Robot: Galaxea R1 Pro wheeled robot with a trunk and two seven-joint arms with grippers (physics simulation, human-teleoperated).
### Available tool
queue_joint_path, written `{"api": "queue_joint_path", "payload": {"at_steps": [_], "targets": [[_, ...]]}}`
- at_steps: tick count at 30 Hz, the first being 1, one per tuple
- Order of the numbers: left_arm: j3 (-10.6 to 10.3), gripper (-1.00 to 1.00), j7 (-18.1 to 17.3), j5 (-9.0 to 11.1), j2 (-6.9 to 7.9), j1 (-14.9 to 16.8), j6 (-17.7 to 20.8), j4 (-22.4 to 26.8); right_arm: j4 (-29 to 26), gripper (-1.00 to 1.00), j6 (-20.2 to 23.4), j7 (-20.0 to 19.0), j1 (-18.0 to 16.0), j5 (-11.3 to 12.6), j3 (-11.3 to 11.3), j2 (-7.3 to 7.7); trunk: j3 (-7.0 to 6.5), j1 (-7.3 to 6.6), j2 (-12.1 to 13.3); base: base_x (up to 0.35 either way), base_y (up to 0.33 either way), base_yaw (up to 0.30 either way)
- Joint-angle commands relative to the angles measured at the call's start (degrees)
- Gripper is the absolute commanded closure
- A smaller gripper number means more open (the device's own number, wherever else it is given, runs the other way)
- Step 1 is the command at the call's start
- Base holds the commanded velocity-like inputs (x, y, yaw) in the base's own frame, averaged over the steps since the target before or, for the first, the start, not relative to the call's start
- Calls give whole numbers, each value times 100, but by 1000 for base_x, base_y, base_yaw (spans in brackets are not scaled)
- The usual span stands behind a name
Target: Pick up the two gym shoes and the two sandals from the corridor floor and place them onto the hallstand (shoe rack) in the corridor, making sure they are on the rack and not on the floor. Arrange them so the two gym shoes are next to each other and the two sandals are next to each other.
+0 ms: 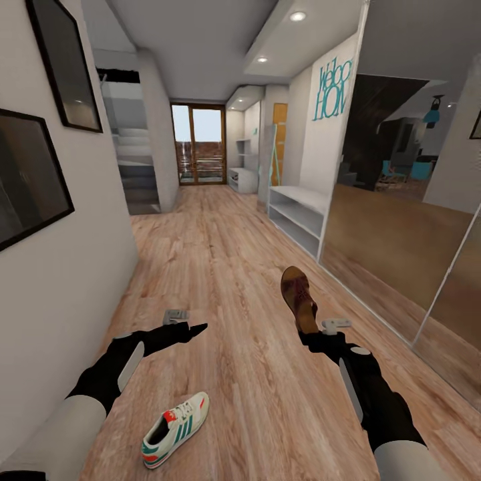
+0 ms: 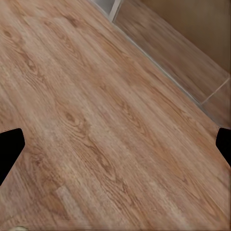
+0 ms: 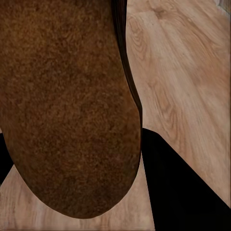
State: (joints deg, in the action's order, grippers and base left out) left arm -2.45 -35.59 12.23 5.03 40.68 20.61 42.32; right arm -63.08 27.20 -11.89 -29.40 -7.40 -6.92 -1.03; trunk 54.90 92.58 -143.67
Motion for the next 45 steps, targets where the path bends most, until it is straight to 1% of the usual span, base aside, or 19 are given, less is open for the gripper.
{"api": "queue_joint_path", "payload": {"at_steps": [1,5,9,11,13,16,18,19,20,22,23,26,30,35,39,40,41,43,45], "targets": [[-17,-100,8,60,7,2,49,7,-8,100,31,-41,-4,-42,-19,-9,6,-3,-3,-121,112,-70],[-7,-100,8,49,18,2,49,11,9,100,31,-41,-4,-42,-13,-11,6,-3,-3,-45,42,-26],[1,-100,19,20,65,2,46,6,1,100,36,-41,-4,-42,-23,-4,6,-3,-3,-1,1,-1],[-8,-100,44,-17,68,2,-124,4,-2,100,38,-47,-4,-42,-22,-3,6,-3,-3,0,0,0],[-18,-100,147,-102,60,2,-362,4,-2,100,38,-52,-5,-42,-21,-3,6,-3,-3,0,0,0],[-34,-100,400,-317,49,2,-479,1,-3,100,38,-51,-4,-42,-20,-3,6,-3,-3,0,0,0],[-41,-100,592,-556,42,2,-599,-69,-7,100,45,-51,-4,-42,-20,-3,6,-3,-3,0,0,0],[-42,-100,651,-685,36,2,-707,-151,-8,100,46,-50,-4,-42,-20,-3,6,-3,-3,0,0,0],[-43,-100,671,-748,33,2,-774,-194,-9,100,47,-50,-4,-42,-20,-3,6,-3,-3,0,0,0],[-44,-100,728,-1029,26,2,-1145,-362,-10,100,48,-50,-4,-42,-20,-3,6,-3,-3,0,0,0],[-44,-100,737,-1108,25,2,-1275,-420,-11,100,48,-50,-4,-42,-20,-3,6,-3,-3,0,0,0],[-45,-100,738,-1225,25,2,-1471,-539,-11,100,50,-49,-4,-42,-20,-3,6,-3,-3,0,0,0],[-45,-100,737,-1272,24,2,-1549,-595,-11,100,51,-43,-4,-42,-22,-3,6,-3,-3,0,0,0],[-37,-100,744,-1276,32,2,-1571,-656,-15,100,50,-41,-5,-42,-21,-3,6,-3,-3,0,0,0],[-36,-100,746,-1286,47,2,-1611,-909,-62,100,59,-41,-5,-42,-38,-3,6,-3,-3,0,0,0],[-36,-100,746,-1289,52,2,-1668,-954,-97,100,62,-41,-5,-42,-71,0,6,-3,-3,0,0,0],[-36,-100,742,-1292,63,2,-1863,-1036,-290,100,69,-41,-4,-23,-278,0,6,-3,-3,0,0,0],[-36,-100,743,-1297,67,2,-1960,-1146,-517,100,94,-41,-4,38,-471,-5,50,2,-5,0,0,0],[-36,-100,740,-1298,67,2,-1984,-1185,-583,100,203,-41,-4,55,-521,-4,95,7,-8,0,0,0]]}}
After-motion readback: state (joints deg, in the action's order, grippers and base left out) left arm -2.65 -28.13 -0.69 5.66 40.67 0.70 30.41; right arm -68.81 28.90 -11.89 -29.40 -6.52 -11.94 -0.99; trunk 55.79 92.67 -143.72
